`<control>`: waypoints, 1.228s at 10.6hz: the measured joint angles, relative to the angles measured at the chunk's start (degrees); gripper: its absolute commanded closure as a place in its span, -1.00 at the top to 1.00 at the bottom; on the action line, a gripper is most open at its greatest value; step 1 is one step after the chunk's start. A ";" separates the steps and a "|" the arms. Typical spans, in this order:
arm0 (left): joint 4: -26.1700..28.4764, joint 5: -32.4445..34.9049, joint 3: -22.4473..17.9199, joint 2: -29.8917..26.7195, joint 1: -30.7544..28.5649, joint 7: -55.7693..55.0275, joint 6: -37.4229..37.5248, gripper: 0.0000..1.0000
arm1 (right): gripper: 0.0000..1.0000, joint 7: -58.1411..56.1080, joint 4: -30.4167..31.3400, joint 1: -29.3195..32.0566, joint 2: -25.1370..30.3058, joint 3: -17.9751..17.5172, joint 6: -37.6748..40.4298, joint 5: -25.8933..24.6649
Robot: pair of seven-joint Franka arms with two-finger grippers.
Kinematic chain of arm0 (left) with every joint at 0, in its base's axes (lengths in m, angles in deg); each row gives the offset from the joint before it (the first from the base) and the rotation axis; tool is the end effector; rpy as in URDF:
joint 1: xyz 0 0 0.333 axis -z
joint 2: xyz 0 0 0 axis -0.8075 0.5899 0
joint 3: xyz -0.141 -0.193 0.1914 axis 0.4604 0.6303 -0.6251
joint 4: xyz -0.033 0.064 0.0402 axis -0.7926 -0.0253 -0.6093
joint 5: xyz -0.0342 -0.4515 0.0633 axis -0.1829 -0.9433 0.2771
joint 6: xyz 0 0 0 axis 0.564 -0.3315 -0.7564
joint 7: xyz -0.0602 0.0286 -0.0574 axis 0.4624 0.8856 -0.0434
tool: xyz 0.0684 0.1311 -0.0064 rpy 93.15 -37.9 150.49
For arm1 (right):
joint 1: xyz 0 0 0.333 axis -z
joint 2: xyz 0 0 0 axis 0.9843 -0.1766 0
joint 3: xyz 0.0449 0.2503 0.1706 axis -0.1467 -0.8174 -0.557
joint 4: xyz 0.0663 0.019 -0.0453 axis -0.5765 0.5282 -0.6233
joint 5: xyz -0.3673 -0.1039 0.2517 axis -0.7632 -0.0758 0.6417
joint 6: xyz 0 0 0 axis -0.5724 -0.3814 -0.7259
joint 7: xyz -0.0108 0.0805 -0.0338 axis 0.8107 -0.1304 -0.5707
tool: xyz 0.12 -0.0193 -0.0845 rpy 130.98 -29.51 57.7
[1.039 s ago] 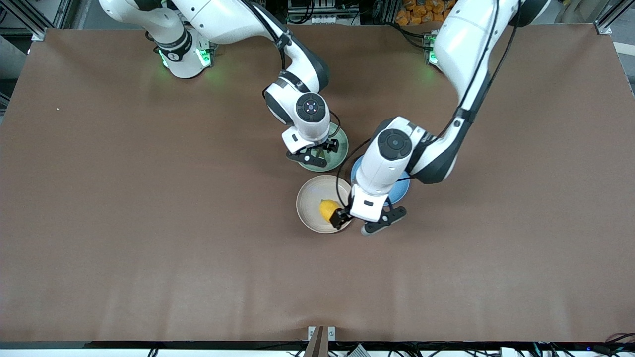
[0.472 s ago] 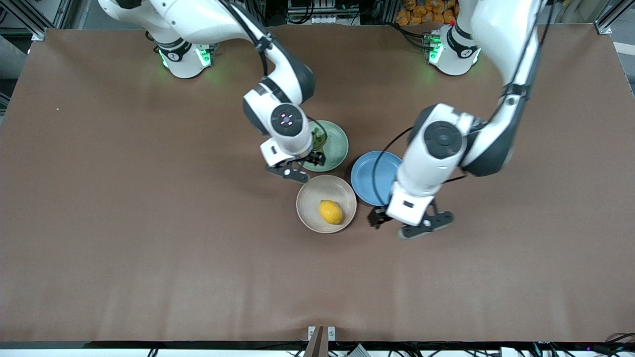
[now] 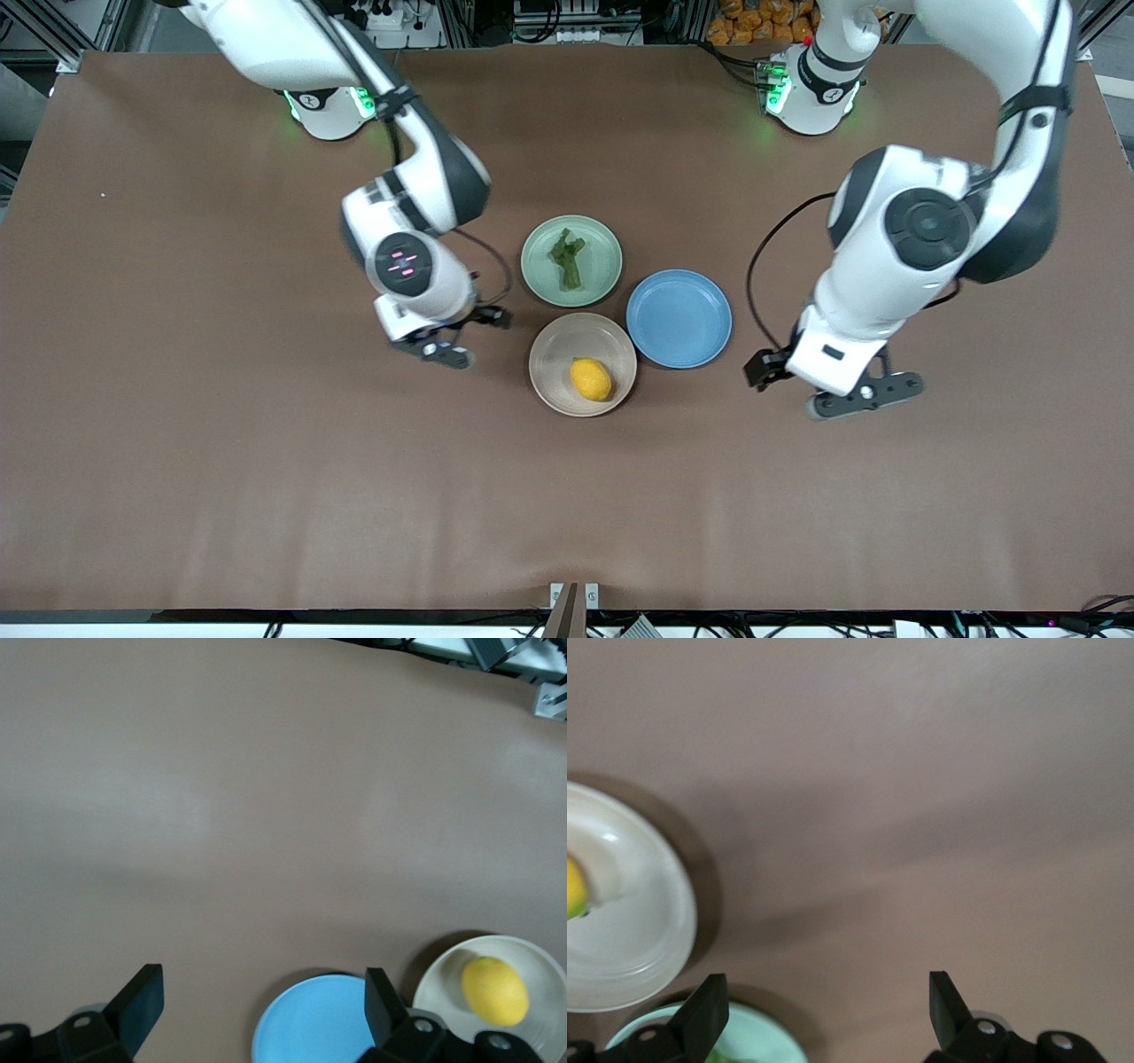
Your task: Place lemon and lettuce in plates
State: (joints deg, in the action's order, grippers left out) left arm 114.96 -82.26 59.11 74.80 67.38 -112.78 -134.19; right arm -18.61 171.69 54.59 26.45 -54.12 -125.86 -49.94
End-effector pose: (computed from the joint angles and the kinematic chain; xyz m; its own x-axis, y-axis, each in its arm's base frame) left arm 0.7116 -0.2528 0.3940 0.9732 0.1961 0.1204 0.1956 -0.9806 0.0161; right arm 0.6110 0.3677 0.2324 0.9327 -0.3065 -0.1901 -0.3060 -0.9515 0.0328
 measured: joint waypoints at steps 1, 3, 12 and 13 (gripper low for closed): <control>0.02 0.00 -0.01 -1.17 -1.05 2.80 1.99 1.00 | 1.00 -2.66 0.91 2.15 0.82 0.09 0.71 -0.01; 0.08 0.00 0.01 -3.60 -3.20 8.01 5.61 1.00 | 1.00 -7.62 1.90 6.51 1.37 0.25 2.62 -0.56; 0.70 -0.82 0.05 -13.22 -7.16 14.24 14.57 1.00 | 1.00 -34.75 2.04 23.63 5.19 2.13 3.90 -5.76; 0.71 -1.98 0.07 -14.13 -8.39 15.25 15.44 1.00 | 1.00 -36.80 2.04 25.18 6.56 2.23 4.68 -5.83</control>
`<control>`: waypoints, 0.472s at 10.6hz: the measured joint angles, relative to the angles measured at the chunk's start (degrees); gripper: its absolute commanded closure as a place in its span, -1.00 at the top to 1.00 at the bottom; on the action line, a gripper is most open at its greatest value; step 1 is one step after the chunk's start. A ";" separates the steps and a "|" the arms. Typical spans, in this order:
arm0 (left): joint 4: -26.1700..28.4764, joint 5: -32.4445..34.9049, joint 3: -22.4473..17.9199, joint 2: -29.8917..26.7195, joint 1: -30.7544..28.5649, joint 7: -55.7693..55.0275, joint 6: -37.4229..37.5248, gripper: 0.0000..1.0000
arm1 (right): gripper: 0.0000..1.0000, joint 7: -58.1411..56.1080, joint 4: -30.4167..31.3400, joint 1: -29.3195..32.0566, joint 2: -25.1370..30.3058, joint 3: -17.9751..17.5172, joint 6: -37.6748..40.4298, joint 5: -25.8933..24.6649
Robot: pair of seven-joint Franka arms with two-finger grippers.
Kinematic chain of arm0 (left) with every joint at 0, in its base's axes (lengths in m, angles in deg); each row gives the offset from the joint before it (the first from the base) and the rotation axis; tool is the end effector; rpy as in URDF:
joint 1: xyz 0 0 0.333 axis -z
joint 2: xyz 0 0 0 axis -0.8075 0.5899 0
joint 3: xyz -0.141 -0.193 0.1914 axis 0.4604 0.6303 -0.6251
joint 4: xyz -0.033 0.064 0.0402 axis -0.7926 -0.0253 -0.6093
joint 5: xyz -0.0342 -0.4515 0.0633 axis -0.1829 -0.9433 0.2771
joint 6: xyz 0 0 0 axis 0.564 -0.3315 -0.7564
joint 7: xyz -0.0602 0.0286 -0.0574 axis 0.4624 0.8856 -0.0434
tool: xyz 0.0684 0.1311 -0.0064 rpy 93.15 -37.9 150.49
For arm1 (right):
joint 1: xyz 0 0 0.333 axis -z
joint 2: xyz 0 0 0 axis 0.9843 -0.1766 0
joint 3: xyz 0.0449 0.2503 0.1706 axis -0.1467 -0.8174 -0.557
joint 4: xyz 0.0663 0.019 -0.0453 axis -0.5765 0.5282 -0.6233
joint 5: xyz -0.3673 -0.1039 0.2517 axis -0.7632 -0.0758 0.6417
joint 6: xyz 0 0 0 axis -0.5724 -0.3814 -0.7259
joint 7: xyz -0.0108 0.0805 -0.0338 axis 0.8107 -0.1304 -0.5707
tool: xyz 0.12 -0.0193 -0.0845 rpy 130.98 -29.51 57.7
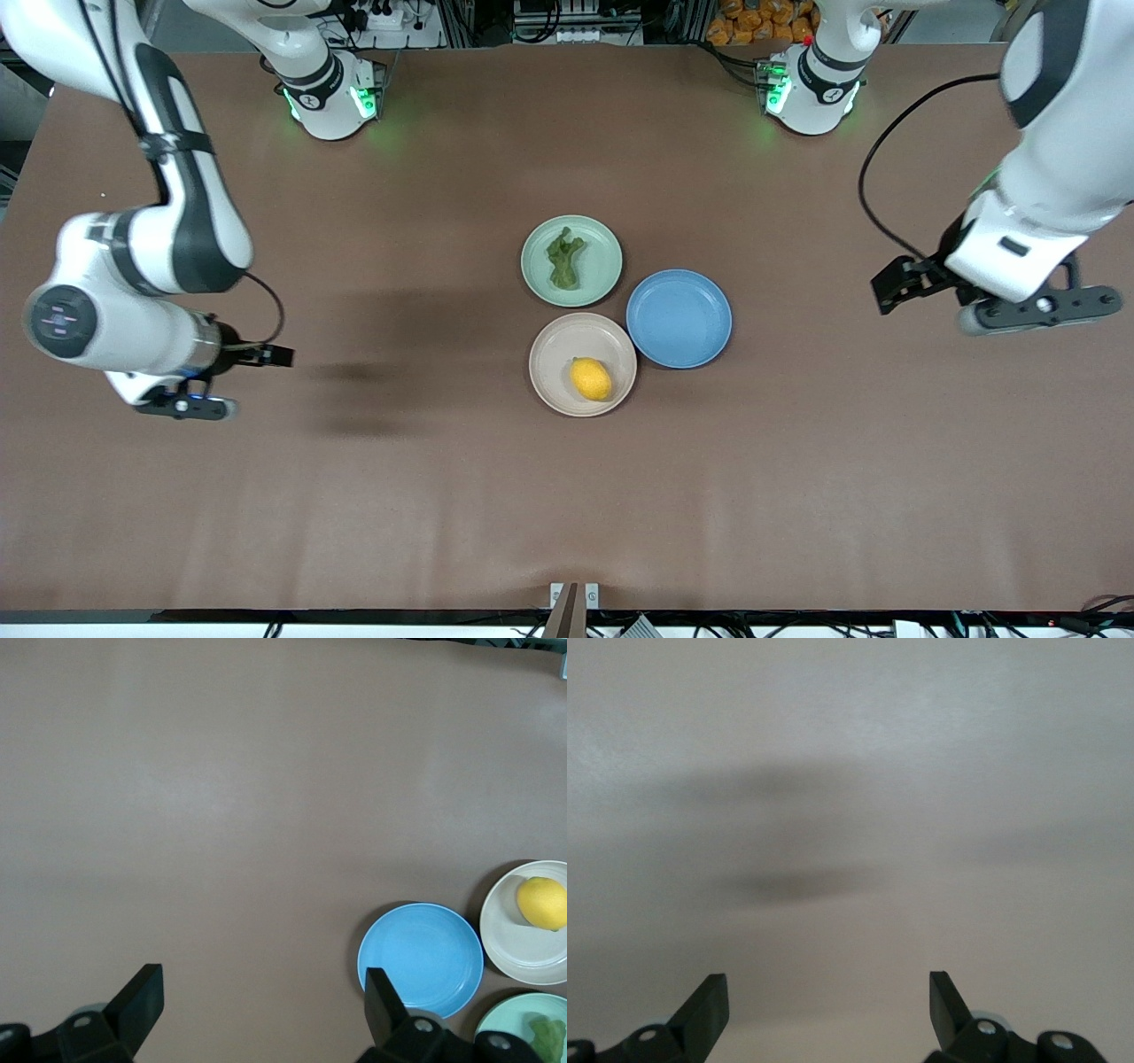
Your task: Place lemon and lettuce in plates
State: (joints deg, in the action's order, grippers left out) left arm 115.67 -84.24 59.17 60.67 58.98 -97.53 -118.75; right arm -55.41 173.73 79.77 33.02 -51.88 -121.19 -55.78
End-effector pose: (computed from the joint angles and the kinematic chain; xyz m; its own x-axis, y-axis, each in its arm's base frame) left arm 0.6691 -0.1375 0.5367 0.9918 0.0948 0.0859 0.0977 -0.9948 -0.0298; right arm 0.6960 0.0354 0.2886 0.9829 -0.0994 -0.1550 -0.0970 -0.9950 0.0234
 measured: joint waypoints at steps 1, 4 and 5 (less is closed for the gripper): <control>0.03 -0.39 0.01 -0.92 -0.70 1.10 1.14 1.00 | 1.00 -1.25 -0.03 1.00 1.48 0.45 1.78 -0.04; 0.14 -0.54 0.09 -2.73 -0.82 1.37 3.96 1.00 | 1.00 -2.39 -0.07 2.23 7.01 1.52 6.56 -0.07; 0.23 -0.55 0.08 -2.79 -0.89 1.37 4.33 1.00 | 1.00 -2.40 -0.06 2.27 8.93 1.54 7.62 -0.07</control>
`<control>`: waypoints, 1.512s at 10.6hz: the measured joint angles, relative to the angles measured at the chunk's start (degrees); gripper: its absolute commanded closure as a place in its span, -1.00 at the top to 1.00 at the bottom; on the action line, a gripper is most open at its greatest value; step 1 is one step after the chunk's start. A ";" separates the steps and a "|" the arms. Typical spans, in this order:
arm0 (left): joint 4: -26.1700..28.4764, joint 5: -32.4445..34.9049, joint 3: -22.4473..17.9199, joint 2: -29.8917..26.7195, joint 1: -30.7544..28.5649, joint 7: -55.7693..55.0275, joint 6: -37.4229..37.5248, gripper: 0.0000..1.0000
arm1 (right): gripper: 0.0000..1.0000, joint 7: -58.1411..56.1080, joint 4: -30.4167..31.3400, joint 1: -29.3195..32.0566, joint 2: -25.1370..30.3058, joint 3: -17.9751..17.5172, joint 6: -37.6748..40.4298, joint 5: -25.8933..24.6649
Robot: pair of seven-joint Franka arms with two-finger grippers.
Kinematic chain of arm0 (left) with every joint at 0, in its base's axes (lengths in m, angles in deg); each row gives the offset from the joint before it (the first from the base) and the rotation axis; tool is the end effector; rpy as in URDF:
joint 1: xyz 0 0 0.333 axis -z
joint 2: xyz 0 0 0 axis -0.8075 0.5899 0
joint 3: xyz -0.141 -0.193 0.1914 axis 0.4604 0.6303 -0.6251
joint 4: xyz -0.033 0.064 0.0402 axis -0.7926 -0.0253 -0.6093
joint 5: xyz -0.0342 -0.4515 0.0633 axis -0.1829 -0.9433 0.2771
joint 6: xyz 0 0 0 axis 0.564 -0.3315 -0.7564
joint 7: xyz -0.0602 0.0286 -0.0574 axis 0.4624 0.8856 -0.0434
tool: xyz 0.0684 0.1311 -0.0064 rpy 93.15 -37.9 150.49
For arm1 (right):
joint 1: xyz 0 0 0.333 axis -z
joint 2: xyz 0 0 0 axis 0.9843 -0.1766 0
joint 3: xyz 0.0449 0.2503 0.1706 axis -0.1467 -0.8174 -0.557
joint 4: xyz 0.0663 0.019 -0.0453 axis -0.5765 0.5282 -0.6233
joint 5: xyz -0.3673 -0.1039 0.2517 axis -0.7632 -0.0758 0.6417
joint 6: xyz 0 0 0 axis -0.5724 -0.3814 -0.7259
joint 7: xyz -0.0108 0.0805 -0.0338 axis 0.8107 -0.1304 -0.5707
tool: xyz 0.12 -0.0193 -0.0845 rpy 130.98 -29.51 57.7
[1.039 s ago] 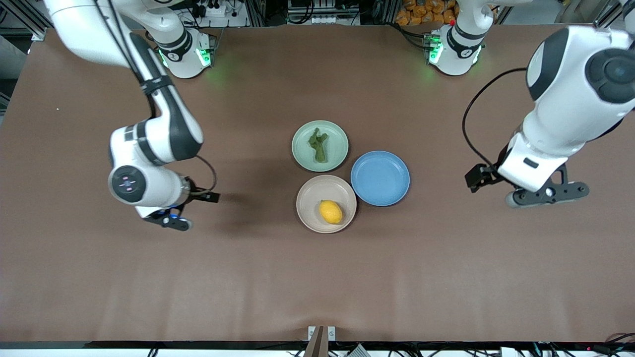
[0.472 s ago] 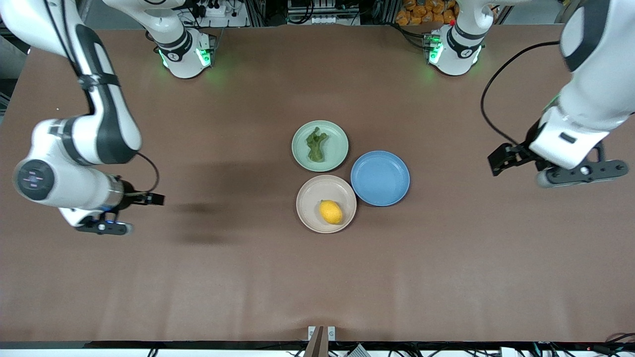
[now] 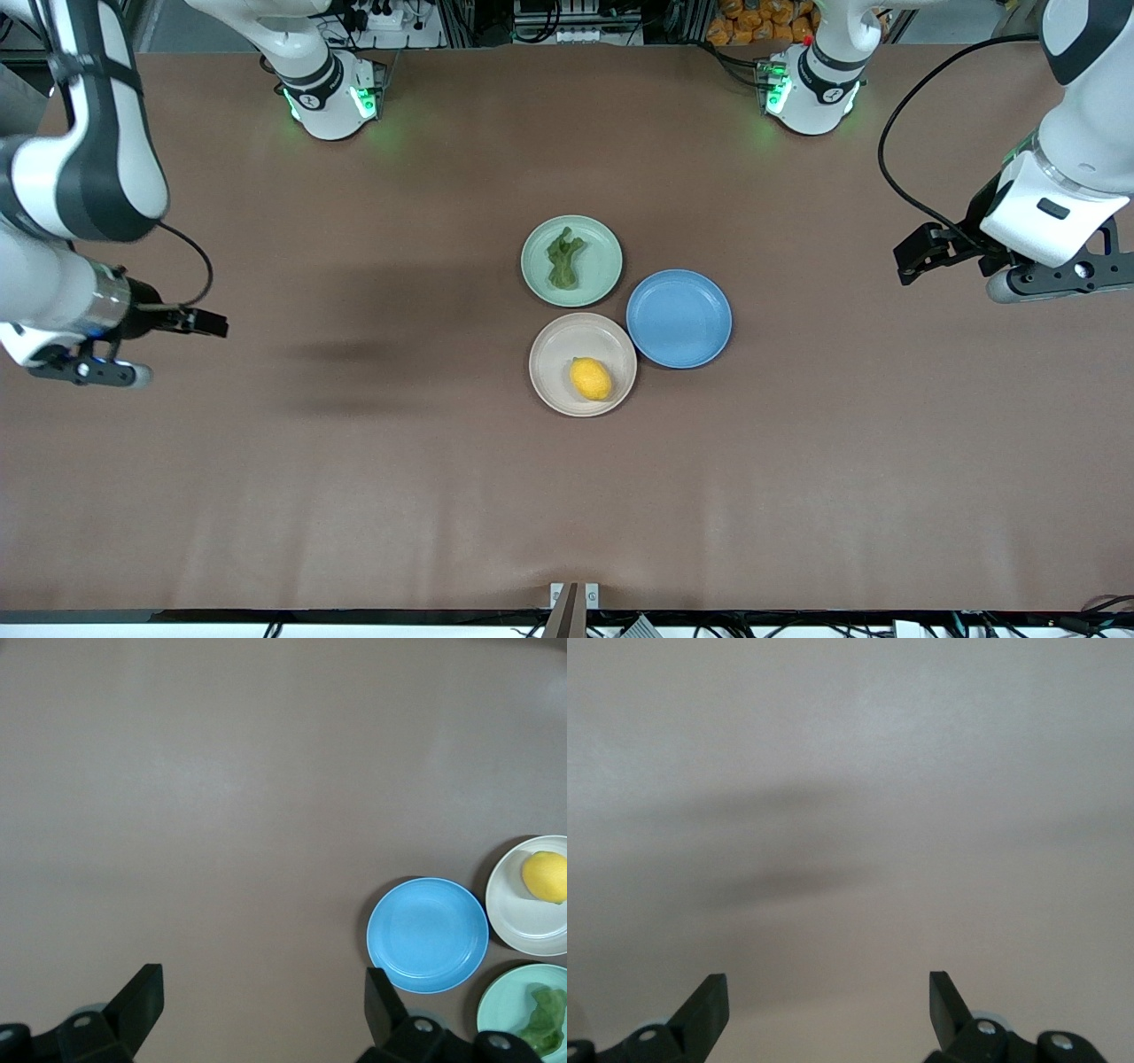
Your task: Place lemon and lettuce in plates
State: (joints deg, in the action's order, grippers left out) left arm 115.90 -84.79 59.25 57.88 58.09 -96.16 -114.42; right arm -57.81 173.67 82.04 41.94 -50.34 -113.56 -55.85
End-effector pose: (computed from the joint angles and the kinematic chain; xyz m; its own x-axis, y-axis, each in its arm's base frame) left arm 0.6495 -0.1258 0.5597 0.9945 0.0892 0.0546 0.0913 -0.9951 -0.0383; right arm 0.6751 -0.0101 0.3871 0.9835 -0.1247 -0.1312 -0.1216 -0.9921 0.0314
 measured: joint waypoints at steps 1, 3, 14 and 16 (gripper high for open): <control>0.12 -0.01 -0.02 -0.03 -0.08 0.00 0.21 1.00 | 1.00 0.00 -0.01 0.07 1.83 0.02 1.22 -0.03; 0.21 -0.01 -0.05 -0.07 -0.61 0.39 0.47 1.00 | 1.00 -2.36 -0.24 0.83 5.55 0.05 4.41 -0.10; 0.24 -1.23 0.55 -1.66 -2.38 4.07 4.11 1.00 | 1.00 -7.35 -9.47 3.40 13.42 2.10 17.92 -0.18; 0.26 -1.59 0.85 -1.66 -2.11 4.07 4.12 1.00 | 1.00 -7.35 -9.48 3.39 13.42 2.10 17.92 -0.18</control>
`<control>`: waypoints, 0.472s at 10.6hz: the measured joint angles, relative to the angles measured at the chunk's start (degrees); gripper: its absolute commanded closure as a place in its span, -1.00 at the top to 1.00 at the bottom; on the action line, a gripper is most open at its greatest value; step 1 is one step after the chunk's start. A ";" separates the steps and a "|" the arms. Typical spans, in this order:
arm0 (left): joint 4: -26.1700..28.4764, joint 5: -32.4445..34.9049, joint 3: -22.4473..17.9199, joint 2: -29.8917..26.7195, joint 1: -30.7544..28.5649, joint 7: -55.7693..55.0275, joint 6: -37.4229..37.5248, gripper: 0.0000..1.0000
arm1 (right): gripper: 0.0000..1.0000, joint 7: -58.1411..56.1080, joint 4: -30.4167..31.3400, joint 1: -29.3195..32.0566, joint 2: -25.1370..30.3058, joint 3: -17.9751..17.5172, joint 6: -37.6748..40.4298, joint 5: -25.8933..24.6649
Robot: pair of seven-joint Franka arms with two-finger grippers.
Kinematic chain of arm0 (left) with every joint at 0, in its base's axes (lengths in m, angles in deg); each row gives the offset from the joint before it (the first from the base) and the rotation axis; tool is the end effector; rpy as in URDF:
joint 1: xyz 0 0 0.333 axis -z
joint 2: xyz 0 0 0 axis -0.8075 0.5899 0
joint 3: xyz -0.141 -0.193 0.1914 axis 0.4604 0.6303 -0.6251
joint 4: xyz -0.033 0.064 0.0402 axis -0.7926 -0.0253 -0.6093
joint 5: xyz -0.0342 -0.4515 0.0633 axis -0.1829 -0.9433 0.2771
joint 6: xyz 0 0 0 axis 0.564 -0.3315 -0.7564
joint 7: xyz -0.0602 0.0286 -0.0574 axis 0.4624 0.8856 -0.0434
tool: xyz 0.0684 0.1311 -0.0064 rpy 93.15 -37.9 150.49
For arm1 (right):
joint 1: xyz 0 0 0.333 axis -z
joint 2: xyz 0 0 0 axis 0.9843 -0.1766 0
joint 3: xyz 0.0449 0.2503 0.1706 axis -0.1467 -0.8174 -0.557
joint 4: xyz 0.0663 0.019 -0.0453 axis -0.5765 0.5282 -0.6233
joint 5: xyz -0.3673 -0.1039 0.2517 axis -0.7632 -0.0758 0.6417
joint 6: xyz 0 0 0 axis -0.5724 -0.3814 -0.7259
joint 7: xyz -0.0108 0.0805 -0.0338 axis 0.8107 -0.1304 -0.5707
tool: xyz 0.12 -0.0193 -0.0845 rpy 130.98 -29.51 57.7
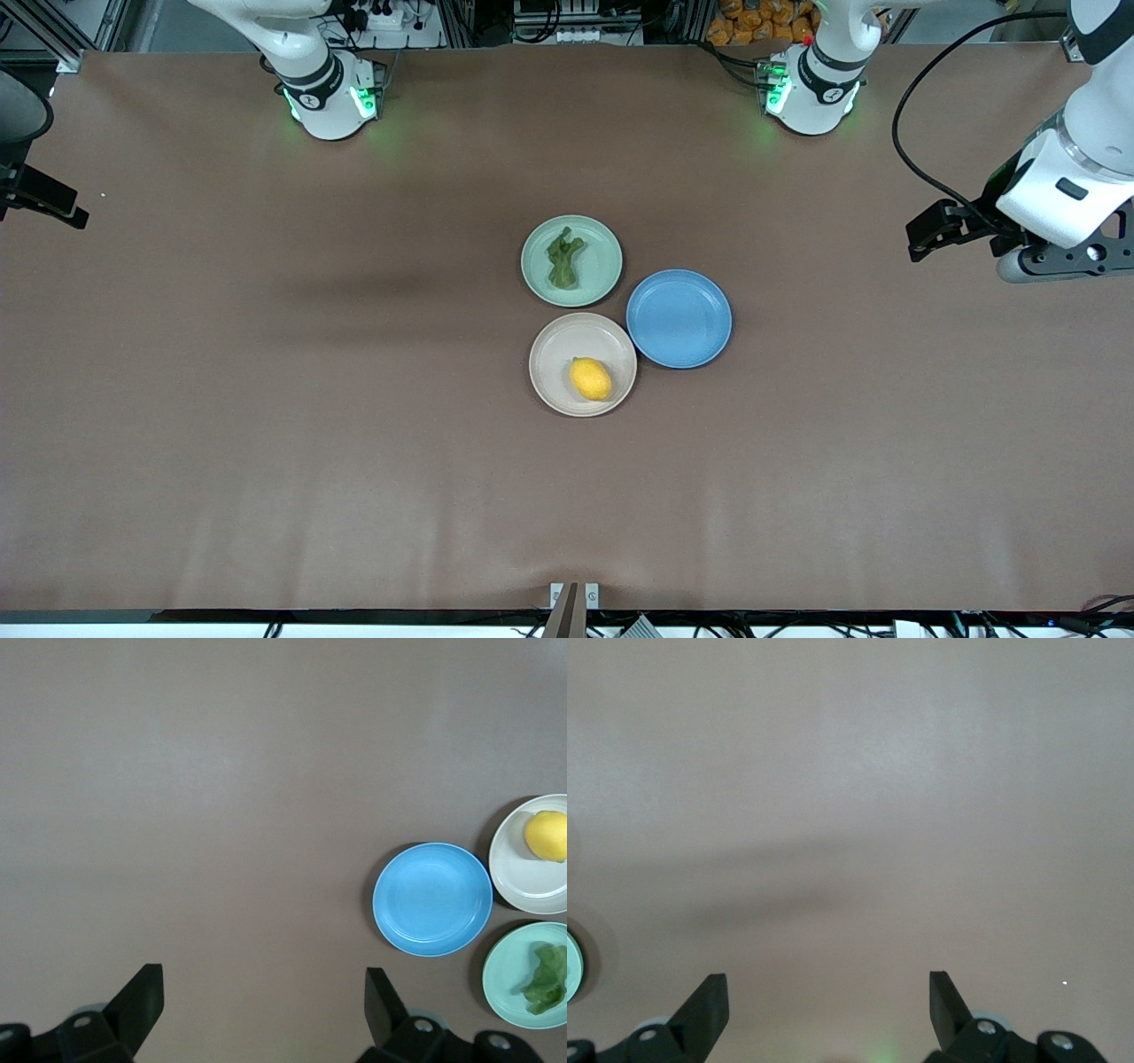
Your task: Place lemon and lettuce in plates
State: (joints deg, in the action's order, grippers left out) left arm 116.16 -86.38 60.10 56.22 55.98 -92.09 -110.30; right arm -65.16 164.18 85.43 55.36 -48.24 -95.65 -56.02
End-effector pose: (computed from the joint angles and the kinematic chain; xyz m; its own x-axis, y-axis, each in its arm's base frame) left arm 0.6341 -0.1125 0.5695 0.9990 0.0436 -0.0003 0.0436 -0.9986 -0.0287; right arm 0.6057 -0.0679 0.6033 0.9938 -0.1003 -0.0474 -0.0991 -0.9947 0.0265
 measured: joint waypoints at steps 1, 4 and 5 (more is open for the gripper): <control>0.00 -0.05 0.05 0.00 0.13 0.00 0.00 1.00 | 1.00 0.00 0.00 -0.01 0.00 -0.01 0.00 0.02; 0.00 -0.06 0.03 0.00 0.11 0.00 0.00 1.00 | 1.00 0.00 -0.31 -0.15 0.00 -0.17 0.00 0.08; 0.00 -0.06 -0.03 0.00 0.02 0.00 0.00 1.00 | 1.00 0.00 -0.46 -0.26 0.00 -0.25 0.00 0.08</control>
State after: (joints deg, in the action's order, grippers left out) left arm 116.16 -86.44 60.06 56.22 56.00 -92.09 -110.30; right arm -65.16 163.72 85.17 55.37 -48.49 -95.65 -55.94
